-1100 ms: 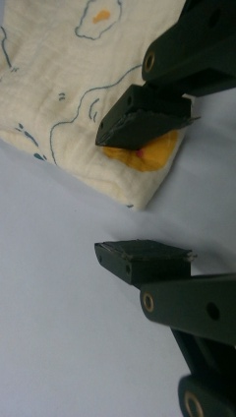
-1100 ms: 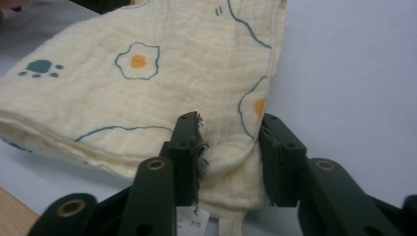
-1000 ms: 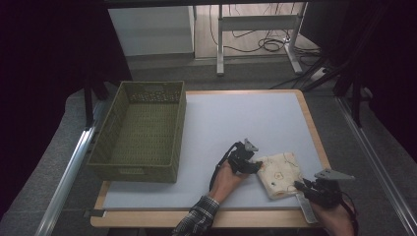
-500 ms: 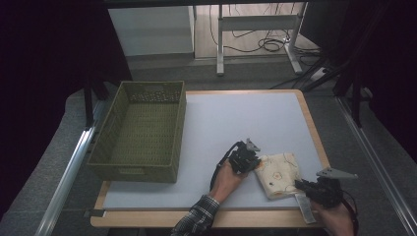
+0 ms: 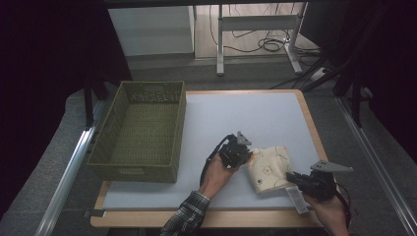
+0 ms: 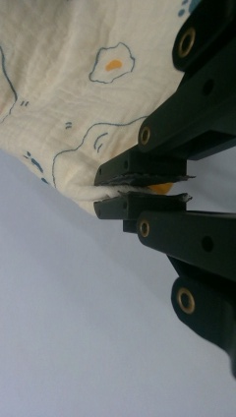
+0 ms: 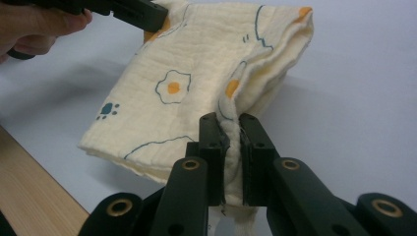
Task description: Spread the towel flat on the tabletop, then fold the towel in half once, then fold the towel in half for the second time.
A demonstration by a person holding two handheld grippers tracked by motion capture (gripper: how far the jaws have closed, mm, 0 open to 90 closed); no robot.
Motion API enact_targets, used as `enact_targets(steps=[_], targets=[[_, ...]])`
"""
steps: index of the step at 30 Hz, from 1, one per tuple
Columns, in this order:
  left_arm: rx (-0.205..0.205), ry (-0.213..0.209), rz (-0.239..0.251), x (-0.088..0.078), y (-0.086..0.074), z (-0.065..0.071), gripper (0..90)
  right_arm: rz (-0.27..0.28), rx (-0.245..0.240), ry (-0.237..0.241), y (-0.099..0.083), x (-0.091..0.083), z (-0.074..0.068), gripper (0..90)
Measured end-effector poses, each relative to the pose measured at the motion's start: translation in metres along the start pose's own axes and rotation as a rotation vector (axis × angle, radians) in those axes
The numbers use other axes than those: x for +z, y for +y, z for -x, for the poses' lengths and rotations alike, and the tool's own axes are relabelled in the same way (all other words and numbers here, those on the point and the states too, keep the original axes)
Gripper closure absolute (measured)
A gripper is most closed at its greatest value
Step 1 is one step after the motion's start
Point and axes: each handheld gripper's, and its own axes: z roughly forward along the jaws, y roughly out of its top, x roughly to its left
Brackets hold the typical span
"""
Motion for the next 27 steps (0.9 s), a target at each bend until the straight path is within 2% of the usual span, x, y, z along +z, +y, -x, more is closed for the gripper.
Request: enact_targets(steps=[11, 18, 27], targets=[[-0.001, 0.068, -0.009, -0.038, 0.003, -0.018, 84.0, 0.027, -0.035, 0.056, 0.030, 0.015, -0.022, 82.2], [-0.015, 0.100, -0.009, -0.059, 0.004, -0.031, 84.0, 0.033, -0.050, 0.088, 0.046, 0.027, -0.033, 82.2], [-0.045, 0.111, -0.013, -0.081, 0.006, -0.047, 83.8, 0.026, -0.061, 0.116, 0.067, 0.037, -0.045, 82.2]])
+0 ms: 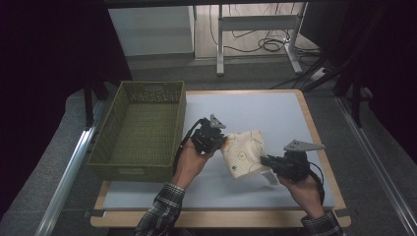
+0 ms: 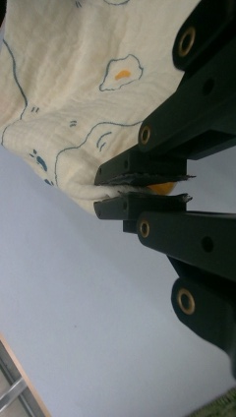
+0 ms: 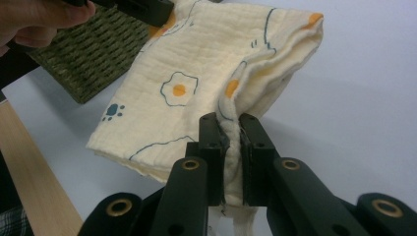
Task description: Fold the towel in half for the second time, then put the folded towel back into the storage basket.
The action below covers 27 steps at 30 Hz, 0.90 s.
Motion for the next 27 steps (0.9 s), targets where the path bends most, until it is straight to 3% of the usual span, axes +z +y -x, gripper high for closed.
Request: enact_targets(steps=[27], targets=[[-0.026, 0.056, -0.005, -0.043, 0.007, -0.054, 83.4, 0.019, -0.031, 0.045, 0.055, 0.035, -0.023, 82.0]])
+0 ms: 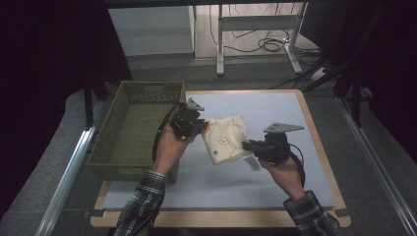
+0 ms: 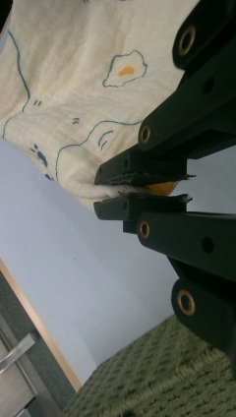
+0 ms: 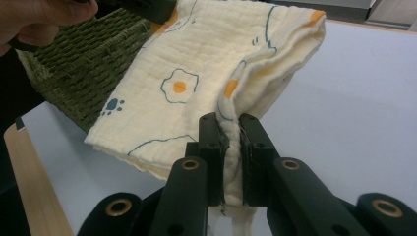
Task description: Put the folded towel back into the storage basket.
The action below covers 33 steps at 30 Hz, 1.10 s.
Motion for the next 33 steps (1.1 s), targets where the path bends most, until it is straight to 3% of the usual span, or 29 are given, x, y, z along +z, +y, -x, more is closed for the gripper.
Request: enact_targets(steps=[9, 20, 33], targets=[[-0.015, 0.017, 0.000, -0.011, -0.001, -0.017, 83.5, 0.000, 0.023, 0.031, 0.015, 0.012, -0.004, 82.0], [-0.035, 0.033, 0.009, -0.029, -0.001, -0.040, 83.5, 0.009, 0.014, 0.053, 0.038, 0.025, -0.017, 82.1], [-0.057, 0.111, -0.007, -0.052, -0.007, -0.074, 83.6, 0.032, 0.000, 0.069, 0.068, 0.053, -0.045, 82.1]])
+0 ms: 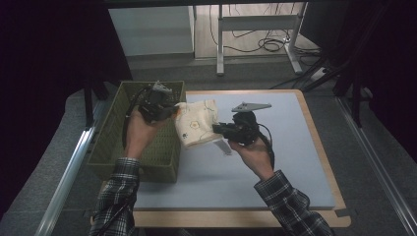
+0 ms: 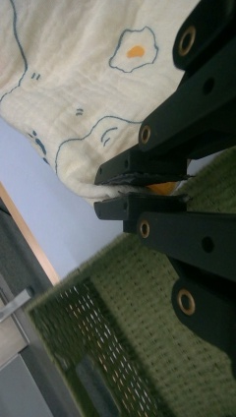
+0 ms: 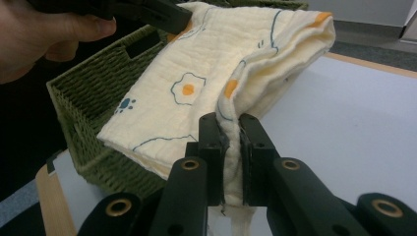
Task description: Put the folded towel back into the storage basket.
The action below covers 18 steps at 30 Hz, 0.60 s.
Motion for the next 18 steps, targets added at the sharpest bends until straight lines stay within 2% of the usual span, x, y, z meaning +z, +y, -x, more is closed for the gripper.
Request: enact_targets(steps=[6, 18], targets=[[-0.024, 0.031, 0.000, -0.010, -0.009, -0.017, 83.6, -0.008, 0.000, 0.005, 0.006, 0.023, -0.012, 82.0], [-0.059, 0.108, -0.022, -0.032, -0.026, -0.050, 83.6, 0.004, 0.017, 0.052, 0.017, 0.066, -0.038, 81.9]])
